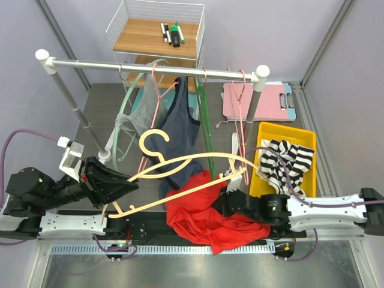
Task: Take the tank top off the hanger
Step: Pick up the tank top from the corner of the board.
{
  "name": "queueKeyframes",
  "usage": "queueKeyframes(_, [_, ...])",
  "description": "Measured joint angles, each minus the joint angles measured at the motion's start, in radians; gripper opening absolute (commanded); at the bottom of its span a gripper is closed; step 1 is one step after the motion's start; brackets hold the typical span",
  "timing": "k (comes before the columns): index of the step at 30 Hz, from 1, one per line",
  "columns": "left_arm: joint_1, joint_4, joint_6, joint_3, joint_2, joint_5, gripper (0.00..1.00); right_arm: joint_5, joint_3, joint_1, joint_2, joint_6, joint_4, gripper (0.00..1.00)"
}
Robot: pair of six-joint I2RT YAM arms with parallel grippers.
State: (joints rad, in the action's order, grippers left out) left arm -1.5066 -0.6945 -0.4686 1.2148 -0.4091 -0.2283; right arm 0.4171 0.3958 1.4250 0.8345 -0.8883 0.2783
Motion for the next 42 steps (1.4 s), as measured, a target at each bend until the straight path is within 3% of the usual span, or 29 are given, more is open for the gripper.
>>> queueKeyframes(9, [0.000, 0.000, 0.000, 0.000, 0.000, -0.008, 0.00, 0.101, 0.113, 0.000, -0.335, 0.005, 0.239, 0.01])
queueKeyframes(17, [0.000, 0.000, 0.000, 0.000, 0.000, -0.008, 0.00, 0.269, 0.290, 0.000, -0.446, 0.019, 0.467, 0.01])
queueKeyframes(22, [0.000, 0.000, 0.000, 0.000, 0.000, -0.008, 0.00, 0.377, 0.378, 0.000, -0.456, 0.051, 0.557, 0.01])
queueKeyframes(25, [0.000, 0.000, 0.000, 0.000, 0.000, -0.008, 0.00, 0.417, 0.440, 0.000, -0.447, 0.093, 0.583, 0.08])
queueKeyframes(29, [0.000, 0.000, 0.000, 0.000, 0.000, -0.008, 0.00, 0.459, 0.519, 0.000, -0.426, 0.142, 0.597, 0.01])
queueKeyframes(37, [0.000, 0.000, 0.000, 0.000, 0.000, -0.008, 0.00, 0.595, 0.666, 0.000, -0.405, 0.212, 0.644, 0.01])
queueKeyframes(42, [0.000, 0.000, 0.000, -0.001, 0.000, -0.007, 0.00, 0.715, 0.785, 0.000, -0.282, 0.286, 0.650, 0.01])
